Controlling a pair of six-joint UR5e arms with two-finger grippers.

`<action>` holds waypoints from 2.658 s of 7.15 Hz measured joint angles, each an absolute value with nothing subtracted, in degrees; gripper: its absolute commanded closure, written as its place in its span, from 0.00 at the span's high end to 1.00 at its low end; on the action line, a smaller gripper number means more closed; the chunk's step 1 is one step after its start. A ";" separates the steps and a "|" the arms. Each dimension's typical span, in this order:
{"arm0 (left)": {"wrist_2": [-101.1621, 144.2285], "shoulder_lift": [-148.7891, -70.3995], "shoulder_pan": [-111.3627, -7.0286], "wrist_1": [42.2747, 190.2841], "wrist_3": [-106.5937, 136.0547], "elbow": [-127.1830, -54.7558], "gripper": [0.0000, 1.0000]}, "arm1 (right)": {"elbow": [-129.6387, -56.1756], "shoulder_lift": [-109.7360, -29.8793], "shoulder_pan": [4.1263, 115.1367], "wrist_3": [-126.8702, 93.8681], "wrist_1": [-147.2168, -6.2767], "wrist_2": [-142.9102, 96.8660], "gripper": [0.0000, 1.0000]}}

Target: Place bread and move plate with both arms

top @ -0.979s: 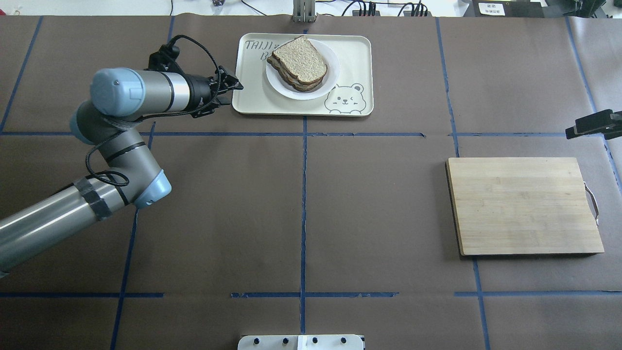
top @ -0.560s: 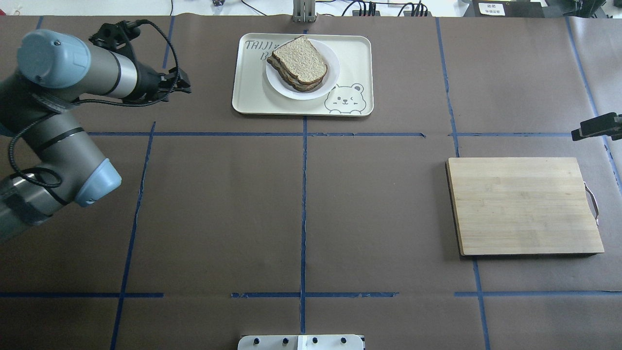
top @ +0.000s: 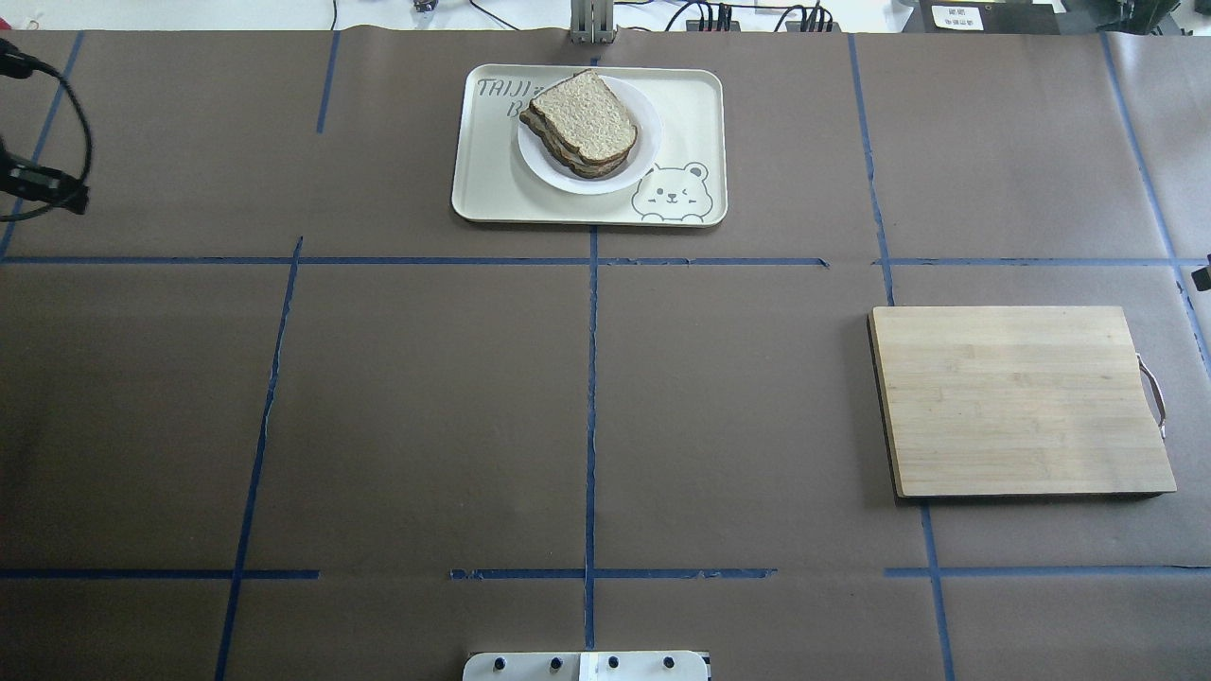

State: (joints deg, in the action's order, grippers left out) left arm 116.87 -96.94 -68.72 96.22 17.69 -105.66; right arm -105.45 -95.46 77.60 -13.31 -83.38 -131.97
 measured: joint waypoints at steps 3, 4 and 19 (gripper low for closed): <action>128.79 -95.46 -86.38 83.13 -13.09 -96.56 1.00 | -105.71 -95.41 84.60 -0.38 -94.62 -136.19 1.00; 132.06 -94.59 -88.83 80.17 -17.16 -94.26 1.00 | -105.69 -95.54 85.40 1.10 -95.63 -136.38 1.00; 137.25 -87.42 -90.54 80.42 -9.20 -98.78 1.00 | -101.64 -99.12 85.84 3.69 -95.44 -137.20 1.00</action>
State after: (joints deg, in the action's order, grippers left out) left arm 137.25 -87.42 -90.54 80.42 -9.20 -98.78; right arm -101.64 -99.12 85.84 3.69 -95.44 -137.20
